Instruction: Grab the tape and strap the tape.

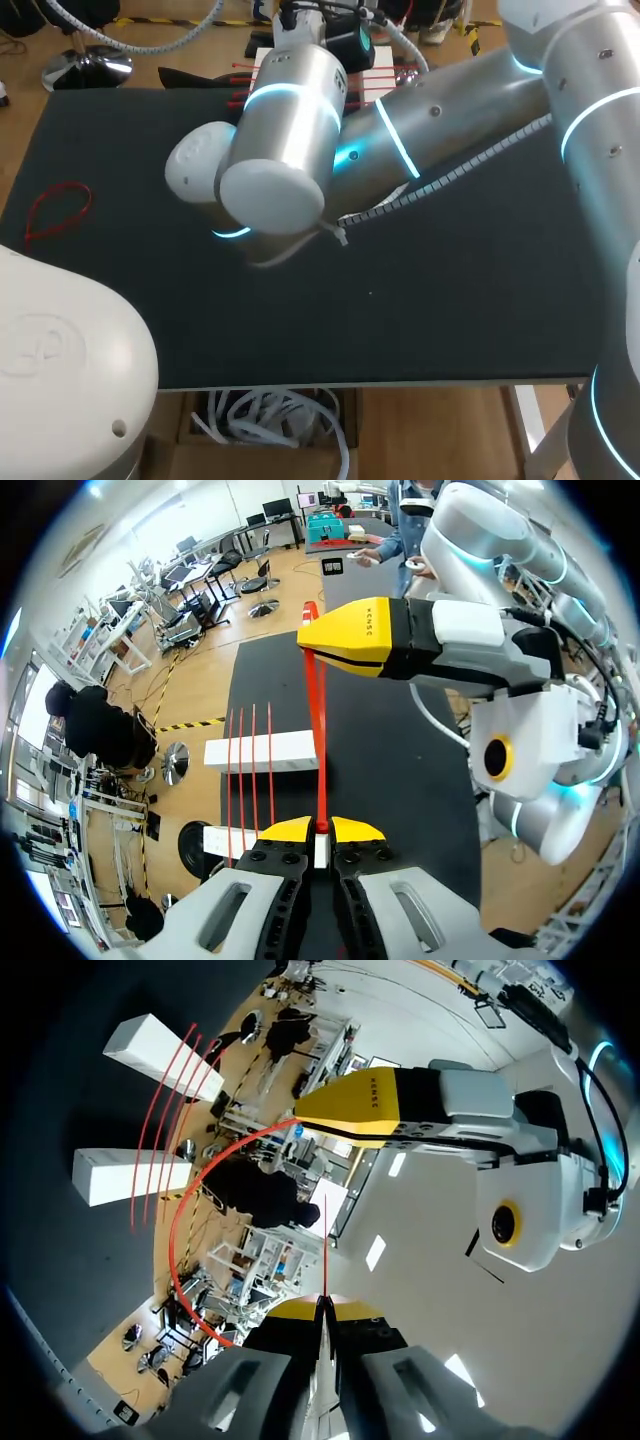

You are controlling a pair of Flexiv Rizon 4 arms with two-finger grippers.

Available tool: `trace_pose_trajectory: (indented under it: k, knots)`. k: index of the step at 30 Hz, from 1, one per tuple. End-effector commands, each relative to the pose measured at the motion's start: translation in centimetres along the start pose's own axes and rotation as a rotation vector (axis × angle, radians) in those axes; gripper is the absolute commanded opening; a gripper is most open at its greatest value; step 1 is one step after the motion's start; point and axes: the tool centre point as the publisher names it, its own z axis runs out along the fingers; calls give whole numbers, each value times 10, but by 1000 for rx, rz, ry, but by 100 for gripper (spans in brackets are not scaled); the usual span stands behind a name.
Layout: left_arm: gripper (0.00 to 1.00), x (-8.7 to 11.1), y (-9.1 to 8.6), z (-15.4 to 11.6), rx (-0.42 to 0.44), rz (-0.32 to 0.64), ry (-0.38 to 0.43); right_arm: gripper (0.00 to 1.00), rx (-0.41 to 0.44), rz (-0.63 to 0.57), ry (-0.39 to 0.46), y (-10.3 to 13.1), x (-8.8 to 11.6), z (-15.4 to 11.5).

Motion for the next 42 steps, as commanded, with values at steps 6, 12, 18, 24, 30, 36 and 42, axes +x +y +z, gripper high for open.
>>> trace_pose_trajectory:
  k: [6, 12, 18, 24, 30, 36, 42]
  knots:
    - [0, 0, 0, -1, -4, -1, 1, 0, -4, -16, -2, 9, 4, -2]
    - [0, 0, 0, -1, -4, -1, 1, 0, 0, -17, -6, 13, 5, 0]
    - [0, 0, 0, -1, -4, -1, 1, 0, -1, 22, -8, 8, 0, 0]
    - [0, 0, 0, -1, -4, -1, 1, 0, -1, 22, -8, 8, 0, 0]
    - [0, 0, 0, -1, -4, -1, 1, 0, -1, 22, -8, 8, 0, 0]
    - [0, 0, 0, -1, -4, -1, 1, 0, -1, 22, -8, 8, 0, 0]
    - [0, 0, 0, -1, -4, -1, 1, 0, -1, 22, -8, 8, 0, 0]
